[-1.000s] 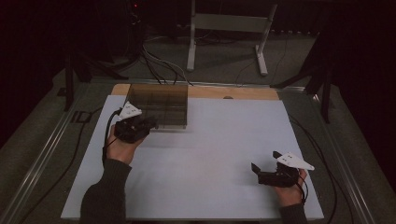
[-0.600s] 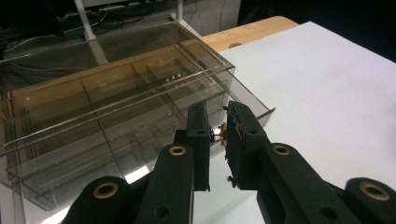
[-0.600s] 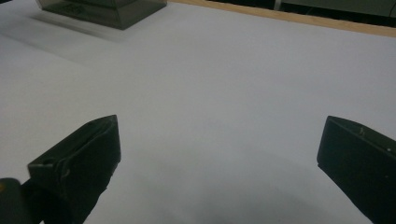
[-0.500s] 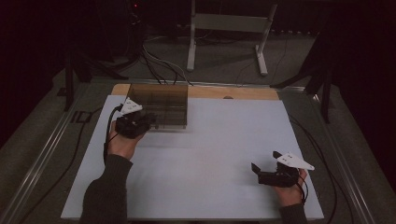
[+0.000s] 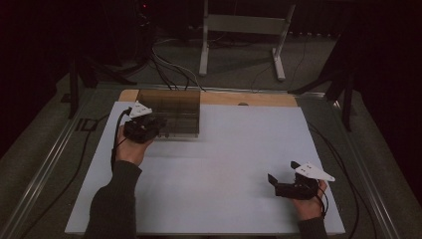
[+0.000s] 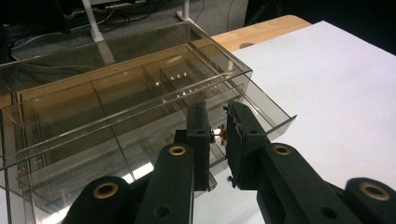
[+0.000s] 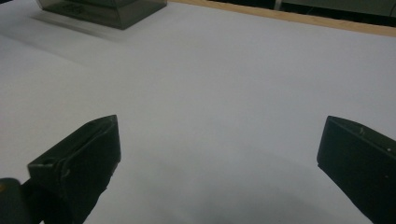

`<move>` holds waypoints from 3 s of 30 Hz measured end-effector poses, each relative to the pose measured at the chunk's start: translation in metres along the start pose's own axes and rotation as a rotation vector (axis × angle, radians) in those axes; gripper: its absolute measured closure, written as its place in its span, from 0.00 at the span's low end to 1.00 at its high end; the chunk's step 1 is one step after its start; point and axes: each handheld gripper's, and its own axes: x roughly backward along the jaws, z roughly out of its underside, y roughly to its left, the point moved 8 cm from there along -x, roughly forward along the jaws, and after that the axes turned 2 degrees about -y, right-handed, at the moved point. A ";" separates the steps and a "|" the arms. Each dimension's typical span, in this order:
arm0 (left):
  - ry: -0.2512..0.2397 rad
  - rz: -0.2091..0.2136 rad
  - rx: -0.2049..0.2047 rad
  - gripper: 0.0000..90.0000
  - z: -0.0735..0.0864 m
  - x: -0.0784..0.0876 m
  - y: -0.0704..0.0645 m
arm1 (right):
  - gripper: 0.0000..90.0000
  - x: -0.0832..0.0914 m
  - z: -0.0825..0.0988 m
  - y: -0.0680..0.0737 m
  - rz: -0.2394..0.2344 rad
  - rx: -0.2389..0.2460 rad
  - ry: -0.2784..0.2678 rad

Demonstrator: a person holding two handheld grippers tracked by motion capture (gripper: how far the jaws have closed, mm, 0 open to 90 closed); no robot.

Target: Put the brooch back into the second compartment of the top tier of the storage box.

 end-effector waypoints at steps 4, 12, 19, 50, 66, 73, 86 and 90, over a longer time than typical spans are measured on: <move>0.002 -0.002 0.004 0.90 -0.001 -0.003 0.002 | 0.00 0.000 0.000 0.000 0.001 -0.002 0.000; 0.015 -0.005 0.016 0.90 0.001 -0.009 0.008 | 0.00 0.000 0.000 -0.001 0.000 -0.002 -0.002; 0.031 -0.014 0.021 0.90 0.004 -0.013 0.013 | 0.00 0.000 0.000 -0.001 0.001 -0.002 -0.001; 0.108 -0.043 0.048 0.90 0.014 -0.038 0.024 | 0.00 0.000 0.000 -0.001 0.000 -0.004 -0.003; 0.156 -0.051 0.057 0.90 0.020 -0.049 0.026 | 0.00 0.000 0.000 -0.001 -0.001 -0.002 -0.001; 0.167 -0.053 0.064 0.90 0.022 -0.051 0.027 | 0.00 0.000 0.000 -0.001 -0.001 -0.003 0.000; 0.192 -0.054 0.069 0.90 0.027 -0.057 0.027 | 0.00 0.000 0.000 -0.001 -0.001 -0.001 0.001; 0.198 -0.054 0.072 0.89 0.028 -0.058 0.027 | 0.00 0.000 0.000 -0.002 -0.001 -0.001 0.002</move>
